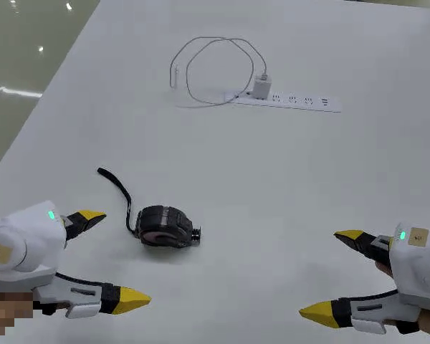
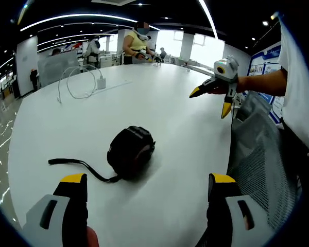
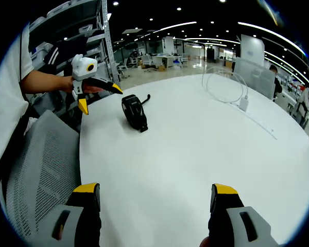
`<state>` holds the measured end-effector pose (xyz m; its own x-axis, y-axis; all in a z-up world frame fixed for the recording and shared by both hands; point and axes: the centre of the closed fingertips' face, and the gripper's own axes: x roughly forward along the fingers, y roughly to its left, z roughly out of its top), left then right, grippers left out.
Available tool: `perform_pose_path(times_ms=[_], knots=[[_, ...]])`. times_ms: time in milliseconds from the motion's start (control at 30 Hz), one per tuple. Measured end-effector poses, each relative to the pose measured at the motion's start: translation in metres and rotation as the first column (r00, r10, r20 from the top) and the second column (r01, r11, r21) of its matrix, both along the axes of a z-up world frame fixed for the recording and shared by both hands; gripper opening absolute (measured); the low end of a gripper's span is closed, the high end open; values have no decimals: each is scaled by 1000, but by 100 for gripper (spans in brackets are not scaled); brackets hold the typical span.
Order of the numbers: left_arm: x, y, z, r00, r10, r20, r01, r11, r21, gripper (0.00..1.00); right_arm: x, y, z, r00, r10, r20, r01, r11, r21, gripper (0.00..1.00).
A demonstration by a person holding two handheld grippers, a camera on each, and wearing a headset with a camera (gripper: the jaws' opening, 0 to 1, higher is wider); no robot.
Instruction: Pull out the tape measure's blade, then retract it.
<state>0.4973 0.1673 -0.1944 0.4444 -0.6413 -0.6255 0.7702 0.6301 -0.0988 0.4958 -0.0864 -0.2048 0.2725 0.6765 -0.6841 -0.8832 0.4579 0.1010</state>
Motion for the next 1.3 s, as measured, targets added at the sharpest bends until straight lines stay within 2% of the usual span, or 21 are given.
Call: perform_pose_path(times_ms=[100,467,900,1300], knots=[[5,-2,0,1000,-26,13,25,1000,14,94,2,3,-1,1000,14,-2,-14,1000,-5,87],[18,-7,-8,994,-113,1,112,991,70,88,12,15,-6,997,78,1,-78,997,-21,85],[29,-12,-23,980,-199,-28,201,970,134,81,19,27,-12,990,138,2,-138,990,-29,83],[41,-11,-35,966,-254,-47,259,948,185,68,25,36,-17,985,170,-2,-170,985,-30,82]])
